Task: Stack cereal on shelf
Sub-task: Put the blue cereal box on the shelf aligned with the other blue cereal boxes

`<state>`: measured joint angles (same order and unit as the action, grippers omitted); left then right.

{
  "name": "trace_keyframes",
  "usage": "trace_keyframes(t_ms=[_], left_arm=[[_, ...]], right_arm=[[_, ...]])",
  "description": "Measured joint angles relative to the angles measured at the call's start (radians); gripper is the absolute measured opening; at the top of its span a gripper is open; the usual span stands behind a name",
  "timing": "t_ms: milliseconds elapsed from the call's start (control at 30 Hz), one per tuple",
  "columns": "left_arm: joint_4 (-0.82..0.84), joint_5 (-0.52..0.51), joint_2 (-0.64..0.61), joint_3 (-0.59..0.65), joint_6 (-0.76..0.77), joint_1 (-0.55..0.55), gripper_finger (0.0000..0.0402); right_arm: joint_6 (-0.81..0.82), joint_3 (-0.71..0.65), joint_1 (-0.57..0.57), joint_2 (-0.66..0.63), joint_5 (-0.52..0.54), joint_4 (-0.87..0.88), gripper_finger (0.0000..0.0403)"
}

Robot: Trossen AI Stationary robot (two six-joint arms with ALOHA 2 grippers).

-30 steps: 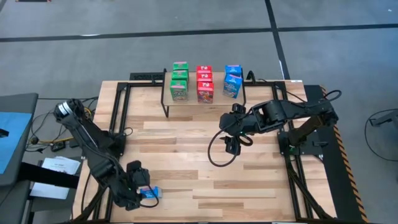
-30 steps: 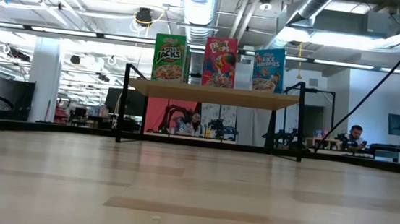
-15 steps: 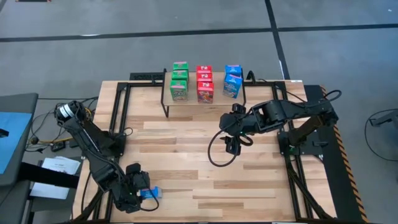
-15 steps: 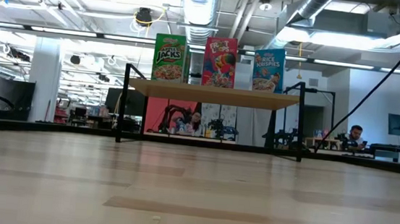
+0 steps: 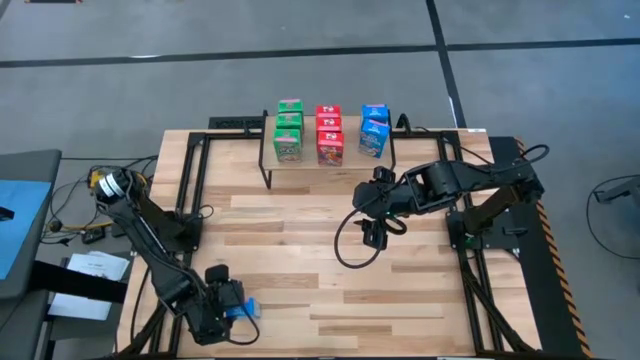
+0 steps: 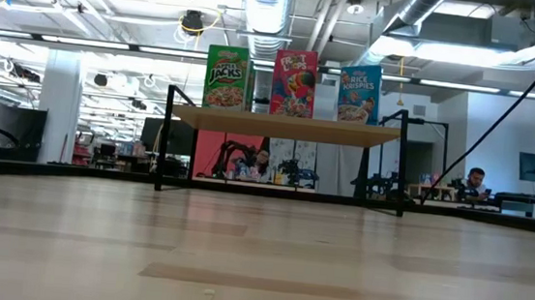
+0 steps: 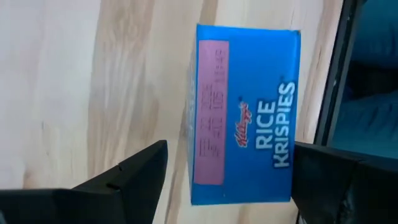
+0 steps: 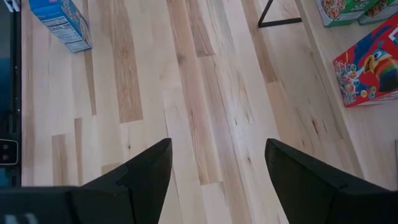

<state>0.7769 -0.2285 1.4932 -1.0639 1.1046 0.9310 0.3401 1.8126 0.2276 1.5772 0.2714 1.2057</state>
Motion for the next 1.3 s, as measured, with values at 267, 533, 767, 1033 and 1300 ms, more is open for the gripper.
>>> trace_keyframes(t_ms=[267, 533, 767, 1033, 1300], left_arm=[[0.004, -0.03, -0.003, 0.0, -0.019, -0.001, 0.025], [0.004, -0.035, -0.003, 0.0, -0.048, -0.001, 0.0185], [0.004, -0.039, -0.003, 0.0, -0.099, -0.019, 0.0166], [-0.002, -0.002, -0.004, 0.0, -0.204, -0.093, 0.0171], [-0.003, -0.001, -0.004, -0.044, -0.388, -0.177, 0.0171]], right_arm=[[0.001, 0.0, 0.0, 0.0, 0.0, 0.0, 0.0283], [0.003, 0.0, 0.0, 0.0, 0.0, 0.003, 0.0283], [0.006, 0.0, 0.0, 0.0, -0.015, 0.006, 0.0283], [0.002, 0.0, 0.0, 0.0, -0.054, 0.01, 0.0283], [-0.008, 0.0, 0.001, 0.0, -0.118, 0.028, 0.0286]])
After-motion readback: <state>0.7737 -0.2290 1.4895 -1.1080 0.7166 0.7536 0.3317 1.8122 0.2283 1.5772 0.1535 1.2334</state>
